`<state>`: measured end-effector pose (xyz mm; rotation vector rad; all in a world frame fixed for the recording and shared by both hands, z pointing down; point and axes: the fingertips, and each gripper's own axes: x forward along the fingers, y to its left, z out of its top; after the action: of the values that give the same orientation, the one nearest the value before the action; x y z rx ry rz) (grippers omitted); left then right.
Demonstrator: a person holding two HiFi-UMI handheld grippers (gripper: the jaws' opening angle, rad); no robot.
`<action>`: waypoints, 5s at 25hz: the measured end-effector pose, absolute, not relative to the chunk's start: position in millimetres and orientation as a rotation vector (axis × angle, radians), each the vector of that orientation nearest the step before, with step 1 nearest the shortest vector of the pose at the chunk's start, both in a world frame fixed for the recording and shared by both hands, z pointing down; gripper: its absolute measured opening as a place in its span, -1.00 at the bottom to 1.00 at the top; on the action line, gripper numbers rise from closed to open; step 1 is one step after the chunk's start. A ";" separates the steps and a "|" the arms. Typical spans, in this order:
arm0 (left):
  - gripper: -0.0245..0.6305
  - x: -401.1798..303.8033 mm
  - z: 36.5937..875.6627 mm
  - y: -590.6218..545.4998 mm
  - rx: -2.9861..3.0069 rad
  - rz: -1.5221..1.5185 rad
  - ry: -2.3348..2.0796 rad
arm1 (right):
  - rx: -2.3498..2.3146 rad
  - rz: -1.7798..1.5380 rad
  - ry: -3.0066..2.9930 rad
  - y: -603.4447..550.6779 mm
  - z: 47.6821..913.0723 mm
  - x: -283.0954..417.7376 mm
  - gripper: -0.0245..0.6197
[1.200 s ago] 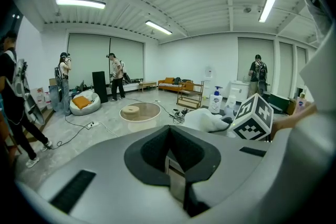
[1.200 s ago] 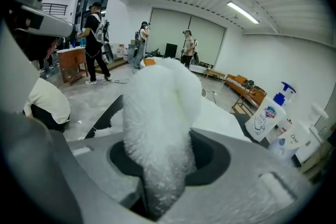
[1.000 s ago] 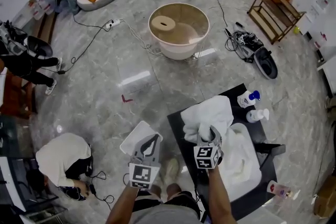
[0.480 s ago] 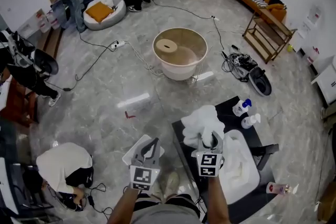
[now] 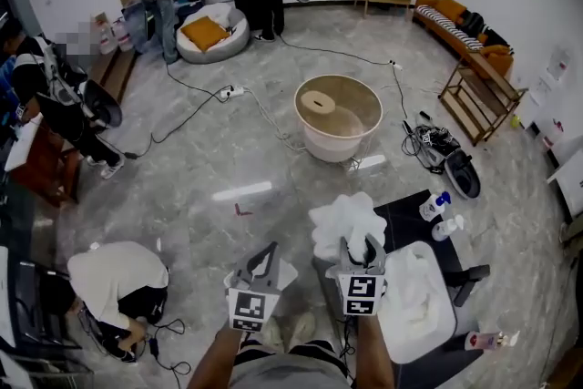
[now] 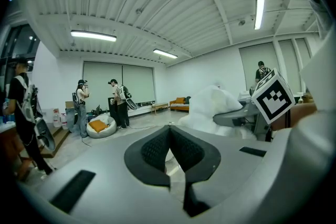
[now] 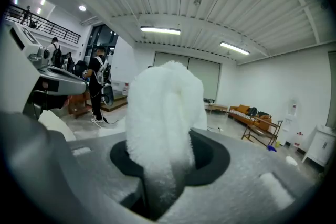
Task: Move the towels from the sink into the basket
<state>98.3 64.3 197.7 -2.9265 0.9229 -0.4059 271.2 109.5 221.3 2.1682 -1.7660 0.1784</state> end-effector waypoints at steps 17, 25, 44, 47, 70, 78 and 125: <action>-0.90 -55.8 214.5 28.8 -2.775 -0.461 1.371 | 1.862 0.113 -2.135 28.9 230.8 104.5 -0.44; -0.90 -98.9 261.0 21.6 -2.781 -0.533 1.521 | 1.705 0.203 -2.205 8.8 283.3 55.3 -0.44; -0.90 -157.8 499.3 -35.7 -2.829 -0.733 1.723 | 1.452 0.328 -2.240 -50.1 518.2 -14.4 -0.43; -0.90 -160.1 543.2 -42.6 -2.834 -0.758 1.708 | 1.436 0.361 -2.234 -55.6 564.4 -17.9 -0.43; -0.90 -184.1 866.8 -12.3 -2.941 -0.993 1.873 | 1.274 0.533 -2.146 -24.4 921.9 -36.3 -0.41; -0.90 -190.1 942.8 -0.2 -2.951 -1.078 1.864 | 1.226 0.624 -2.101 -13.9 1016.4 -44.0 -0.40; -0.90 -150.4 546.4 -102.5 -2.793 -0.646 1.580 | 1.564 0.331 -2.270 -109.8 582.9 -11.7 -0.29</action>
<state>-150.4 -102.5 546.4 -2.7934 1.5797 -0.6456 -11.7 -109.8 582.9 1.5643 -2.2705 0.3306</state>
